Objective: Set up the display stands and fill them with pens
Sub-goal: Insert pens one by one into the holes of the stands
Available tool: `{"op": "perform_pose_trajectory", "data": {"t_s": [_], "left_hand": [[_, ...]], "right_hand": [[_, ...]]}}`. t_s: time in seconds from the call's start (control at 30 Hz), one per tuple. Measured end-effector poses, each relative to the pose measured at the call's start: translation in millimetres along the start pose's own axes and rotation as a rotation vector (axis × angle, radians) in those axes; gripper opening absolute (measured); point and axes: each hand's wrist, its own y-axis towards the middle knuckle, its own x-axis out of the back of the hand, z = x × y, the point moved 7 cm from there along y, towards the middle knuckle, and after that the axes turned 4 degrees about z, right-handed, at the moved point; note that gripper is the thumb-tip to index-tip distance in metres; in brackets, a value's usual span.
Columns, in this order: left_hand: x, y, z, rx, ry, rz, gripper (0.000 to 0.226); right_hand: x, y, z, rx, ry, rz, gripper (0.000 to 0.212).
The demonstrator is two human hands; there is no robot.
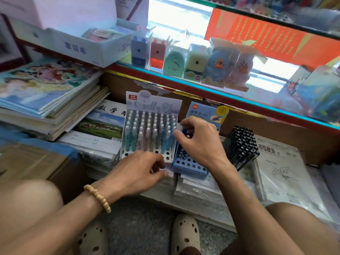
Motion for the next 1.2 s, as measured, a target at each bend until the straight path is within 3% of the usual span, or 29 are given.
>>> {"op": "perform_pose_trajectory", "data": {"t_s": [0.17, 0.33, 0.53, 0.83, 0.97, 1.07, 1.2], "left_hand": [[35, -26, 4, 0.018, 0.051, -0.039, 0.02], [97, -65, 12, 0.058, 0.117, -0.176, 0.023], [134, -138, 51, 0.242, 0.153, -0.297, 0.031], [105, -260, 145, 0.665, -0.001, -0.362, 0.036], [88, -306, 176, 0.912, -0.053, -0.61, 0.036], [75, -321, 198, 1.137, -0.068, -0.789, 0.049], [74, -322, 222, 1.38, 0.057, -0.839, 0.072]], "right_hand": [[-4, 14, 39, 0.114, -0.021, 0.162, 0.032], [-9, 37, 93, 0.249, -0.019, 0.232, 0.031], [-23, 59, 174, 0.43, -0.008, 0.276, 0.024], [-115, 52, 297, 0.652, 0.051, 0.495, 0.028], [-182, 32, 343, 0.683, 0.095, 0.68, 0.031], [-235, 16, 362, 0.723, 0.037, 0.796, 0.035], [-290, 6, 372, 0.722, -0.049, 0.899, 0.034]]}}
